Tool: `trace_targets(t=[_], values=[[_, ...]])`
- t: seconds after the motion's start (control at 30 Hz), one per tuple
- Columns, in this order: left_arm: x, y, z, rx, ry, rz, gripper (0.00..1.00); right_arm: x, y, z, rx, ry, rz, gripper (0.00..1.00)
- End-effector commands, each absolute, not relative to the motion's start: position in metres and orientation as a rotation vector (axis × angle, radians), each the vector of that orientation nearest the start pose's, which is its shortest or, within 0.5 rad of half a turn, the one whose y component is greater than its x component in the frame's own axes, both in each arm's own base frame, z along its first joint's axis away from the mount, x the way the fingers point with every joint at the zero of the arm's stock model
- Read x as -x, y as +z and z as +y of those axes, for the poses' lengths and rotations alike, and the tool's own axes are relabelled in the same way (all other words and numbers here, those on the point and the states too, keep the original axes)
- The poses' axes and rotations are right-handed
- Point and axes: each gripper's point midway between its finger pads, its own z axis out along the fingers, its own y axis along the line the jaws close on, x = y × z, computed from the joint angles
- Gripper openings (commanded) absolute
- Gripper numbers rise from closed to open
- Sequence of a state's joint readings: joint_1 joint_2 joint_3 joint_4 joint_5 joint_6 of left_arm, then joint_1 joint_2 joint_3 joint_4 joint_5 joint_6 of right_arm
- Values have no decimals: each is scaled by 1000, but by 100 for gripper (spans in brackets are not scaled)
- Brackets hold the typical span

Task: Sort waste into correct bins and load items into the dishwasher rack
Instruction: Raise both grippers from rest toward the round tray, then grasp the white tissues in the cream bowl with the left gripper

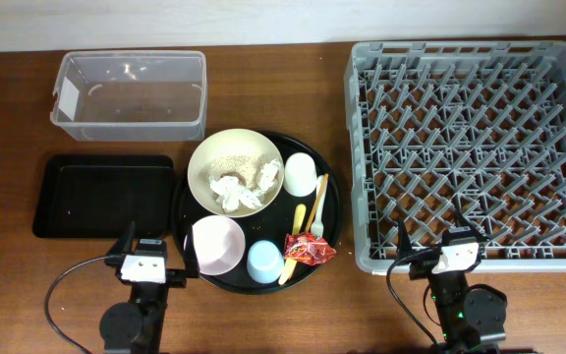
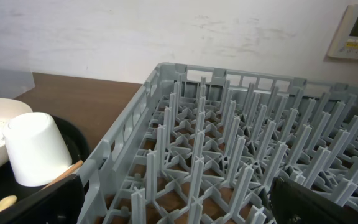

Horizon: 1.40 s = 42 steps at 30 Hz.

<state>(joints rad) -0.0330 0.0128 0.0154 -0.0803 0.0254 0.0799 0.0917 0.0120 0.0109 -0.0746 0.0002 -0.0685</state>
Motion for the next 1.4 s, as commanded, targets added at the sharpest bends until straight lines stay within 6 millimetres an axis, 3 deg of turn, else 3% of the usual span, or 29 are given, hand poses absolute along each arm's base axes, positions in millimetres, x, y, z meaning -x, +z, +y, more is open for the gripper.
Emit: trace_targets(t=[0.0, 0.47, 0.63, 0.7, 0.8, 0.87, 0.97, 1.0, 1.07, 1.13, 1.2, 1.27, 1.37], values=[[-246, 156, -12, -123, 29, 1646, 99, -245, 155, 23, 133, 13, 1648, 98], [-246, 164, -11, -117, 32, 1620, 99, -245, 157, 23, 135, 18, 1644, 98], [-236, 178, -11, -98, 10, 1686, 99, -241, 175, 23, 64, 82, 1681, 98], [-235, 191, -11, -100, 9, 1715, 99, -242, 194, 23, 67, 79, 1744, 98], [-246, 206, -11, -103, 8, 1793, 99, -252, 210, 24, 73, 74, 1872, 98], [-263, 218, -12, -109, 4, 1924, 99, -264, 216, 25, 81, 65, 2057, 98], [-282, 210, -19, -143, -47, 2202, 99, -267, 208, 25, 91, 54, 2293, 98], [-283, 205, -34, -188, -160, 2355, 99, -267, 204, 25, 94, 50, 2359, 98], [-276, 196, -37, -189, -204, 2584, 99, -269, 194, 32, 114, 89, 2455, 98], [-276, 185, -38, -184, -228, 2697, 99, -266, 186, 32, 114, 88, 2497, 98], [-288, 182, -45, -196, -276, 2677, 99, -267, 186, 27, 63, 67, 2498, 98], [-319, 192, -71, -196, -479, 2557, 99, -266, 186, 25, 40, 60, 2502, 98], [-348, 164, -94, -197, -558, 2579, 99, -262, 183, 24, 41, 57, 2523, 98]])
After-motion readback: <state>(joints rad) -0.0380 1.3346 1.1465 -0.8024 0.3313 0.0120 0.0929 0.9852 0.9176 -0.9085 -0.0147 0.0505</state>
